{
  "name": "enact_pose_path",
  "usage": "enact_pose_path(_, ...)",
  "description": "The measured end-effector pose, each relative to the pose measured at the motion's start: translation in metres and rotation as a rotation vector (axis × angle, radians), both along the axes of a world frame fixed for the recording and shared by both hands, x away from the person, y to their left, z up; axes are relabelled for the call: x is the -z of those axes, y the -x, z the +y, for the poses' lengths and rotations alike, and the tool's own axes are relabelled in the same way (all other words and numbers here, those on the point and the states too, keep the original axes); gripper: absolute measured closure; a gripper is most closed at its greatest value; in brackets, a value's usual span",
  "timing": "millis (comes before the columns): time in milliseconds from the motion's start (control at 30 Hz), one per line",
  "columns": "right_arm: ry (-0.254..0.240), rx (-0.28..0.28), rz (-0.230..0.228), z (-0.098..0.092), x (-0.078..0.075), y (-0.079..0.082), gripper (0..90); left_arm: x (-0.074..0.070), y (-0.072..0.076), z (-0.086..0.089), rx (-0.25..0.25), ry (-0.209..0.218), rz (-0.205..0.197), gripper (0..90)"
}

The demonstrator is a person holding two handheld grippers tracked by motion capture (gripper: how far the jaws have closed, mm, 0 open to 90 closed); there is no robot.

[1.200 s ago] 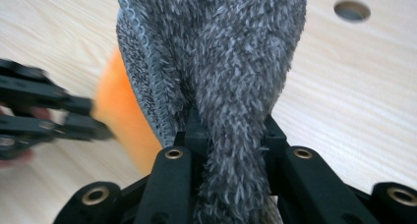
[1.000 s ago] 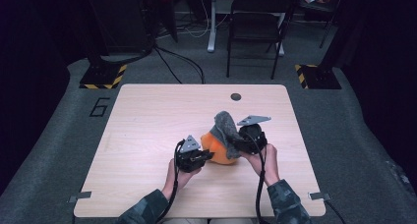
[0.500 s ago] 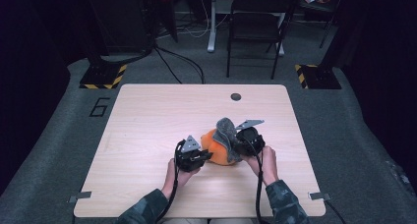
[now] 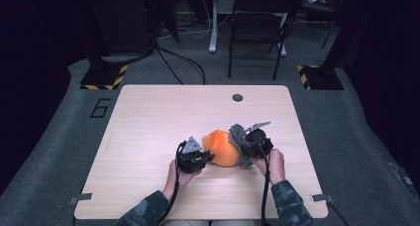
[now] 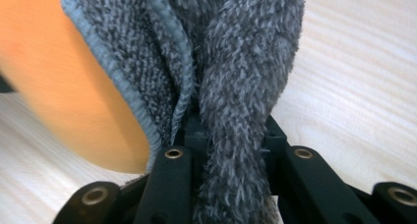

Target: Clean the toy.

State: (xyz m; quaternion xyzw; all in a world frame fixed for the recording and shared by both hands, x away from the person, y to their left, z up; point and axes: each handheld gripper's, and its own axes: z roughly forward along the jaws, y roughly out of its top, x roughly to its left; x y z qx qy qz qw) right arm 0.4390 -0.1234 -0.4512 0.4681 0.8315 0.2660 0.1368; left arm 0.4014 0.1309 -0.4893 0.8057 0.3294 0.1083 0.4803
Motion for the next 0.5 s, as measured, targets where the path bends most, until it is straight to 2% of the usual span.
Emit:
enact_pose_path(167, 0.013, 0.030, 0.044, -0.004, 0.014, -0.005, 73.5, 0.001, 0.000, 0.000, -0.002, 0.005, -0.002, 79.7)
enact_pose_path(333, 0.068, 0.052, 0.092, -0.005, 0.031, -0.011, 73.5, 0.000, 0.001, 0.000, 0.002, 0.006, -0.013, 79.6)
enact_pose_path(400, 0.075, 0.043, 0.098, -0.006, 0.033, -0.012, 73.6, 0.000, 0.001, 0.001, 0.003, 0.012, -0.008, 79.6)
enact_pose_path(500, 0.076, 0.043, 0.086, -0.009, 0.026, -0.012, 73.7, 0.001, 0.001, 0.001, -0.004, 0.020, -0.006, 79.5)
